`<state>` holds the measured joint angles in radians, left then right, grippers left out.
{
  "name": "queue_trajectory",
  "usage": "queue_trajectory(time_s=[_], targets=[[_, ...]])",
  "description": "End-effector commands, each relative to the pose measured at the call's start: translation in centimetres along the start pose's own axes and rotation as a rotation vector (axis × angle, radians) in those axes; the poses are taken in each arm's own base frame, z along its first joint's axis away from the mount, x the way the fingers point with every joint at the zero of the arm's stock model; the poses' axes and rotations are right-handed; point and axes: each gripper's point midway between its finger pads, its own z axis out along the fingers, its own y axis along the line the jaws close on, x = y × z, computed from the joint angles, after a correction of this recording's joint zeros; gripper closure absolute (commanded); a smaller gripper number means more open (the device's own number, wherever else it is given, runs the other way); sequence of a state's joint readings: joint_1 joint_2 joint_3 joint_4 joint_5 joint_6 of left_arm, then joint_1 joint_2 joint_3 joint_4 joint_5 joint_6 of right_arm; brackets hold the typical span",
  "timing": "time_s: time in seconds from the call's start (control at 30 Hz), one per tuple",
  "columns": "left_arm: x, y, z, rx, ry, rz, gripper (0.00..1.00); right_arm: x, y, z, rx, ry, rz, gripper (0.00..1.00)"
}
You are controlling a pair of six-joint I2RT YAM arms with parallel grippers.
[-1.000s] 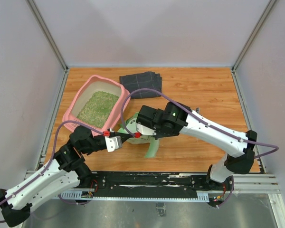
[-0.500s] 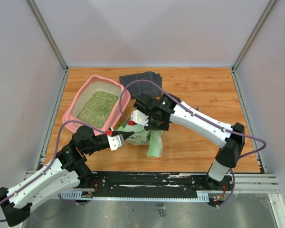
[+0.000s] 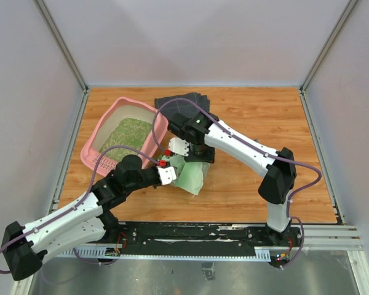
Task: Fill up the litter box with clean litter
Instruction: 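Scoop the cat litter from the cat litter bag.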
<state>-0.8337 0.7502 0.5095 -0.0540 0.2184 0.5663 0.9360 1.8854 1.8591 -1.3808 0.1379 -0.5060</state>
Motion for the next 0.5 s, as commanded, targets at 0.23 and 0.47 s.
queue_trajectory(time_s=[0.23,0.47], targets=[[2.2,1.7,0.3,-0.099,0.093,-0.056,1.0,-1.8,-2.9,4.9,-0.002,0.104,-0.007,0.99],[1.8,2.0,0.0,-0.115,0.065,-0.068,1.0,-3.3,-1.8,6.7,-0.046,-0.114,0.068,0.99]])
